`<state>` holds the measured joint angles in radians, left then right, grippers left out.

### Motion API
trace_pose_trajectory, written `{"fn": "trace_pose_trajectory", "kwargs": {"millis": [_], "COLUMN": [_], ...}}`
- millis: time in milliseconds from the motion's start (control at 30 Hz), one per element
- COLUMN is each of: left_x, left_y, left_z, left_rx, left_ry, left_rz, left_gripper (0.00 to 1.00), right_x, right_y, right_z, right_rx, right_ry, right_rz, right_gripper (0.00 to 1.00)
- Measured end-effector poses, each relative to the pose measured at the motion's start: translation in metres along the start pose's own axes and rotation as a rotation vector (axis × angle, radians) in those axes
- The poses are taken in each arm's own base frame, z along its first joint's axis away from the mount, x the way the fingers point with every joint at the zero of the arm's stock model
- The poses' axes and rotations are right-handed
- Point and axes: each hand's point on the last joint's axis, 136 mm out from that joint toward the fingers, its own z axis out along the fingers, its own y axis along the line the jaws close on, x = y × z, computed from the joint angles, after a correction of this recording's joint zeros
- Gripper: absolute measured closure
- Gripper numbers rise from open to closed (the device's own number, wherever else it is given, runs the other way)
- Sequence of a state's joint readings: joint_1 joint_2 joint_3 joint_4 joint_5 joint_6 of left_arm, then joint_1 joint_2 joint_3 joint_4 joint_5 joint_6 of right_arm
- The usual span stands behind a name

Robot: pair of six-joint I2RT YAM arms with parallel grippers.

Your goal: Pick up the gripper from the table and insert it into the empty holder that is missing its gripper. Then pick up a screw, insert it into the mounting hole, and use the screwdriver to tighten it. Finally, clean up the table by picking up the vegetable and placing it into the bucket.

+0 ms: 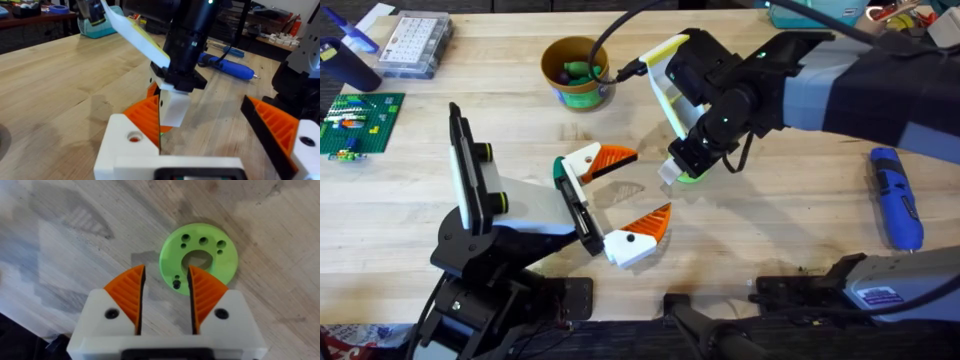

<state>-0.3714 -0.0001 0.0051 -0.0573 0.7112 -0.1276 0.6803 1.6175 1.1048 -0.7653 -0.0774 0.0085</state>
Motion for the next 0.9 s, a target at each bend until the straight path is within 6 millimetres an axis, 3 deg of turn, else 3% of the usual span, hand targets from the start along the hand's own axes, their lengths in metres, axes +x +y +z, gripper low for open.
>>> {"fn": "trace_pose_trajectory", "kwargs": {"millis": [300,433,600,733,900], "left_x": [0.0,0.0,0.0,0.0,0.0], "left_y": [0.0,0.0,0.0,0.0,0.0], "left_z": [0.0,0.0,0.0,0.0,0.0], "left_rx": [0.0,0.0,0.0,0.0,-0.001], "left_ry": [0.0,0.0,0.0,-0.001,0.0], "left_rz": [0.0,0.0,-0.001,0.0,-0.001], "left_gripper": [0.01,0.01,0.01,0.01,0.01], "right_x": [0.003,0.005,0.004,0.005,0.04], "right_y": [0.0,-0.003,-0.011,-0.014,-0.01], "right_z": [0.0,-0.019,-0.069,-0.129,-0.188], "right_rx": [0.002,0.005,0.014,0.022,0.032], "right_ry": [0.013,0.001,-0.094,-0.286,-0.428], "right_rz": [0.015,0.033,0.091,0.133,0.143], "right_gripper": [0.529,0.529,0.529,0.529,0.532]}}
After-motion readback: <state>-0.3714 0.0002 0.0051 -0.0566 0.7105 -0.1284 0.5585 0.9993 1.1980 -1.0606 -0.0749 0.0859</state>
